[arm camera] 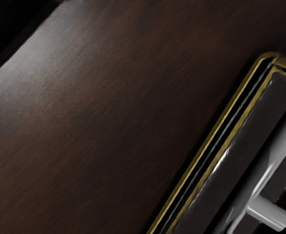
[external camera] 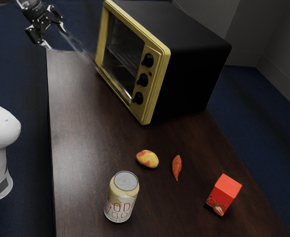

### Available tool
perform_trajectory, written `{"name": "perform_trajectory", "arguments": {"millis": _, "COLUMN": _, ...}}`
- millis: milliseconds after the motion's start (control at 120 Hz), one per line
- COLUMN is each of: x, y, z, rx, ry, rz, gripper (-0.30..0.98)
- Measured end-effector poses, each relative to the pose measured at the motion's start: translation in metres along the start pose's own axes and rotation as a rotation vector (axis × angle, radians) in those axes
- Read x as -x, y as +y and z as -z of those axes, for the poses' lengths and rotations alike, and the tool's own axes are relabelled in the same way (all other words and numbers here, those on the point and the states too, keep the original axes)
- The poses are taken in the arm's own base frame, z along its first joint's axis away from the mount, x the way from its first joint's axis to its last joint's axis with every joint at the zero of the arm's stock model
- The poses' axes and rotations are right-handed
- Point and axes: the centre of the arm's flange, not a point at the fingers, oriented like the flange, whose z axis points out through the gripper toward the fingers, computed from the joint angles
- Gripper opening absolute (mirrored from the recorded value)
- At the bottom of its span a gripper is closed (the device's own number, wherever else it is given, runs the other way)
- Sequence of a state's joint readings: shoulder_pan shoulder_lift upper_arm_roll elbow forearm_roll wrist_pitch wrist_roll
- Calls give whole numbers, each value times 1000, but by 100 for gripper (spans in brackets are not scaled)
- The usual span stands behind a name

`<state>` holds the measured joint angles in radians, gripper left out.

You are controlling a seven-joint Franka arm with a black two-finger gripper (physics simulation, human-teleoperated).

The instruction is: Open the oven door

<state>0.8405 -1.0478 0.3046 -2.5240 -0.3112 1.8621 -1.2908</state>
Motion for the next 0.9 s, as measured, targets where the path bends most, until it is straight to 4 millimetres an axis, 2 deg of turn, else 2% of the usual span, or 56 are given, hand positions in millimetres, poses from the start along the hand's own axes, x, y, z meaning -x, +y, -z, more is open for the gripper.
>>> {"name": "perform_trajectory", "arguments": {"millis": 50, "x": -21, "y": -15, "z": 23, "rx": 32, "ry": -8, "rz": 30, "gripper": 68}}
{"name": "perform_trajectory", "arguments": {"millis": 100, "x": -31, "y": -25, "z": 38, "rx": 47, "ry": -10, "rz": 33, "gripper": 68}}
{"name": "perform_trajectory", "arguments": {"millis": 117, "x": -30, "y": -26, "z": 44, "rx": 51, "ry": -5, "rz": 25, "gripper": 68}}
{"name": "perform_trajectory", "arguments": {"millis": 150, "x": -7, "y": -21, "z": 57, "rx": 56, "ry": 32, "rz": -31, "gripper": 68}}
{"name": "perform_trajectory", "arguments": {"millis": 183, "x": 40, "y": -10, "z": 71, "rx": 60, "ry": 75, "rz": -132, "gripper": 68}}
{"name": "perform_trajectory", "arguments": {"millis": 225, "x": 138, "y": -1, "z": 86, "rx": 56, "ry": 113, "rz": -344, "gripper": 68}}
{"name": "perform_trajectory", "arguments": {"millis": 250, "x": 197, "y": -4, "z": 90, "rx": 51, "ry": 123, "rz": -469, "gripper": 68}}
{"name": "perform_trajectory", "arguments": {"millis": 267, "x": 243, "y": -9, "z": 92, "rx": 48, "ry": 130, "rz": -563, "gripper": 68}}
{"name": "perform_trajectory", "arguments": {"millis": 292, "x": 307, "y": -23, "z": 93, "rx": 41, "ry": 133, "rz": -689, "gripper": 68}}
{"name": "perform_trajectory", "arguments": {"millis": 342, "x": 416, "y": -67, "z": 86, "rx": 15, "ry": 116, "rz": -905, "gripper": 68}}
{"name": "perform_trajectory", "arguments": {"millis": 358, "x": 447, "y": -83, "z": 82, "rx": 1, "ry": 101, "rz": -966, "gripper": 68}}
{"name": "perform_trajectory", "arguments": {"millis": 408, "x": 526, "y": -126, "z": 63, "rx": -89, "ry": 11, "rz": -1140, "gripper": 68}}
{"name": "perform_trajectory", "arguments": {"millis": 450, "x": 568, "y": -145, "z": 43, "rx": -200, "ry": -86, "rz": -1245, "gripper": 68}}
{"name": "perform_trajectory", "arguments": {"millis": 483, "x": 584, "y": -135, "z": 18, "rx": -290, "ry": -146, "rz": -1265, "gripper": 68}}
{"name": "perform_trajectory", "arguments": {"millis": 525, "x": 599, "y": -123, "z": -34, "rx": -384, "ry": -143, "rz": -1243, "gripper": 68}}
{"name": "perform_trajectory", "arguments": {"millis": 558, "x": 609, "y": -125, "z": -71, "rx": -429, "ry": -106, "rz": -1226, "gripper": 69}}
{"name": "perform_trajectory", "arguments": {"millis": 642, "x": 623, "y": -144, "z": -139, "rx": -490, "ry": -7, "rz": -1178, "gripper": 69}}
{"name": "perform_trajectory", "arguments": {"millis": 700, "x": 617, "y": -149, "z": -168, "rx": -543, "ry": 27, "rz": -1103, "gripper": 69}}
{"name": "perform_trajectory", "arguments": {"millis": 767, "x": 593, "y": -145, "z": -194, "rx": -596, "ry": 82, "rz": -1005, "gripper": 69}}
{"name": "perform_trajectory", "arguments": {"millis": 808, "x": 579, "y": -128, "z": -202, "rx": -601, "ry": 105, "rz": -929, "gripper": 69}}
{"name": "perform_trajectory", "arguments": {"millis": 900, "x": 550, "y": -76, "z": -214, "rx": -579, "ry": 151, "rz": -751, "gripper": 69}}
